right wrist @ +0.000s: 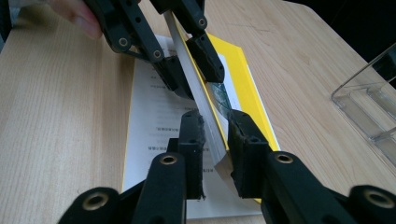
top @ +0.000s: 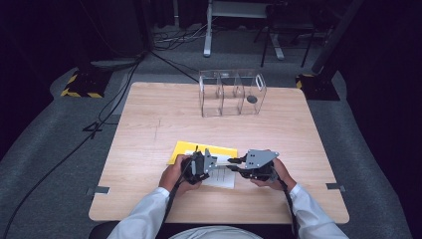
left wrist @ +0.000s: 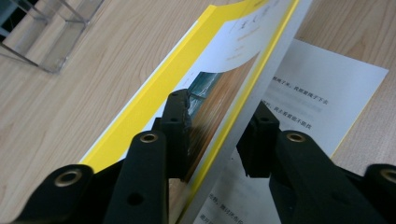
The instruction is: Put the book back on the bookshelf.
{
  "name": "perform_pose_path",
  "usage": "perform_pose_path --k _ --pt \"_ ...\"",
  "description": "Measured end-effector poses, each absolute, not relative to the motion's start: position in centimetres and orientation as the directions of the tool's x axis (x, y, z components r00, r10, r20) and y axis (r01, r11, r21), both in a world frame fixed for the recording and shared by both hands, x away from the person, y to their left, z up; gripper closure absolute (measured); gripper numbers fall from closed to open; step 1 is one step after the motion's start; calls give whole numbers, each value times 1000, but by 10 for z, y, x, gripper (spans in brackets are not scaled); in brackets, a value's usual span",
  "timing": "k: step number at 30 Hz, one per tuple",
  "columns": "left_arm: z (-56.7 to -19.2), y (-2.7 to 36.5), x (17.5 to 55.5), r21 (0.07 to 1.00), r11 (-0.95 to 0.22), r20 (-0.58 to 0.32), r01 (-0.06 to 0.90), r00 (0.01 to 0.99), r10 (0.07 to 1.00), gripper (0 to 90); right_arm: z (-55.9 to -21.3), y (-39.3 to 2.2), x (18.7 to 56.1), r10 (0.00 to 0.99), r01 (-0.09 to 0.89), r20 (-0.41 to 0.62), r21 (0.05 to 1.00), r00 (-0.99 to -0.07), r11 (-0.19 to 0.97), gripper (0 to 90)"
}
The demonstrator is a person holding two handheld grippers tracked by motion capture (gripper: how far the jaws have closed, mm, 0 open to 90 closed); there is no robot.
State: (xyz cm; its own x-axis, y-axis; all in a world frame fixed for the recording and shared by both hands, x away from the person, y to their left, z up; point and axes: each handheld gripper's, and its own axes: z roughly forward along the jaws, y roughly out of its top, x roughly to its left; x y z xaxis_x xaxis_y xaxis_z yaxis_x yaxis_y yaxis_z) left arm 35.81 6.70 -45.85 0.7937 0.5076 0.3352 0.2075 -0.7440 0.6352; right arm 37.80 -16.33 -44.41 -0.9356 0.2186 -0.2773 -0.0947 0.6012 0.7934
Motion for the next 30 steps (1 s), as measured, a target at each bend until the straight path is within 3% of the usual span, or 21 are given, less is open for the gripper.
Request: perform_pose_path --k 2,6,15,20,30 --pt "-460 67 357 630 -754 354 187 795 493 742 -443 -167 379 244 -68 -248 818 -937 570 714" --pt "-459 68 356 635 -754 379 166 784 492 777 -436 -185 386 327 4 -194 855 -925 519 518" --pt "-443 84 355 728 -676 343 117 791 507 809 -448 -221 402 426 134 -150 814 -892 566 334" --pt "-434 96 355 783 -613 298 103 803 516 815 -467 -227 414 458 193 -127 785 -880 588 286" --pt "-422 112 354 852 -518 227 77 837 498 821 -481 -209 422 423 169 -114 801 -899 575 238"
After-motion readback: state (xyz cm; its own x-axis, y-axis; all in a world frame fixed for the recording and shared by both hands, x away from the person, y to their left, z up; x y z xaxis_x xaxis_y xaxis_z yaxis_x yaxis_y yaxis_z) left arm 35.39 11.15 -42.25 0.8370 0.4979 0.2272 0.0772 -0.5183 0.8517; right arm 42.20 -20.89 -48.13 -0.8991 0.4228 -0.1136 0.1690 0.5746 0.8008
